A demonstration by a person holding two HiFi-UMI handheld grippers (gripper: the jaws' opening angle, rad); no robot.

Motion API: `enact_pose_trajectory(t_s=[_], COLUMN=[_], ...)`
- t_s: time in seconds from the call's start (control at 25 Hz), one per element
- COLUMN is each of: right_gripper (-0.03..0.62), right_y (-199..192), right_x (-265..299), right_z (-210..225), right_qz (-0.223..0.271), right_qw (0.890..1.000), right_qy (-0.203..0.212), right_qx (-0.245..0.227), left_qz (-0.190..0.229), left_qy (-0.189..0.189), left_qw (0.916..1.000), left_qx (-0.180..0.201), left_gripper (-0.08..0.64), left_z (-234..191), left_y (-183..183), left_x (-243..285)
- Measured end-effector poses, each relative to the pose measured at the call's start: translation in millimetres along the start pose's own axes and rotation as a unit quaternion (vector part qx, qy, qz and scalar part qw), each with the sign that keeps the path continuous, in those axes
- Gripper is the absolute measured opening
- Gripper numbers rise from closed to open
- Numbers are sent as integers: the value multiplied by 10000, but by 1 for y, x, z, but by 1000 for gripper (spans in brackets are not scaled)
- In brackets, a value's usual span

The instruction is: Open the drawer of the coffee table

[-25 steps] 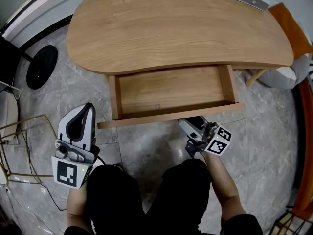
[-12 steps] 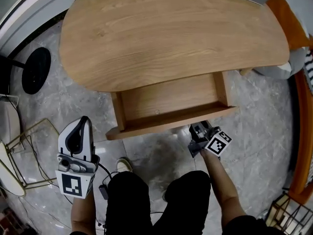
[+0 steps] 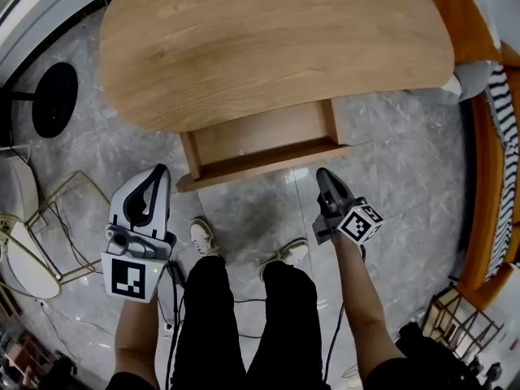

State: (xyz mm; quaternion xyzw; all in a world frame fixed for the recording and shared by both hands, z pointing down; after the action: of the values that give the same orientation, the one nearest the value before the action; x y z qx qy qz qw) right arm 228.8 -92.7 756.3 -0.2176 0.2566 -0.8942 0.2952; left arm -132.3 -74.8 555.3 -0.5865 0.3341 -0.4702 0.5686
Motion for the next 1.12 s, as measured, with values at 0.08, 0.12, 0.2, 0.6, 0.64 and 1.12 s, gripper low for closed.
enact_pose_trajectory(t_s=[0.08,0.12,0.2,0.6,0.64,1.12], right_gripper=[5,5,5,5,5,5], right_y=[10,16,26,107,116,209], right_x=[-9,-11,-13,-37,-40,-83], right_z=[-19,-29,-53,-192,-203,-313], right_qz=[63,107,158,256,288,429], right_qw=[9999,9998,9997,9996,9995,9979], right_qy=[-44,-63,-69,65,46,-16], right_qx=[95,140,191,-87,-96,-482], left_qz=[-133,-219,-343,-206,-179,165], left_qy=[-38,-41,-11,-112,-161,-290], left_qw=[9999,9997,9994,9964,9959,9951], left_qx=[-50,-61,-99,-810,-869,-926], left_gripper=[8,8,8,8,8,8], left_z=[5,6,3,7,9,18], left_y=[17,25,44,149,162,285], left_x=[-9,-15,-27,-46,-46,-44])
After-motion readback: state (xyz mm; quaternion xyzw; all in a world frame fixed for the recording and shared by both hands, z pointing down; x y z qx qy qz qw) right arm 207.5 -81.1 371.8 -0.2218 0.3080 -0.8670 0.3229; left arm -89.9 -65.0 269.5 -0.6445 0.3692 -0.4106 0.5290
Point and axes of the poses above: the fingertips, and each gripper's own axes: x forward along the fingers, z to its right, y out of its top, the point moved 6 cm from there along -x, backward along the fingers, and after that the axes turned 6 degrees about y, right-handed, at the moved point
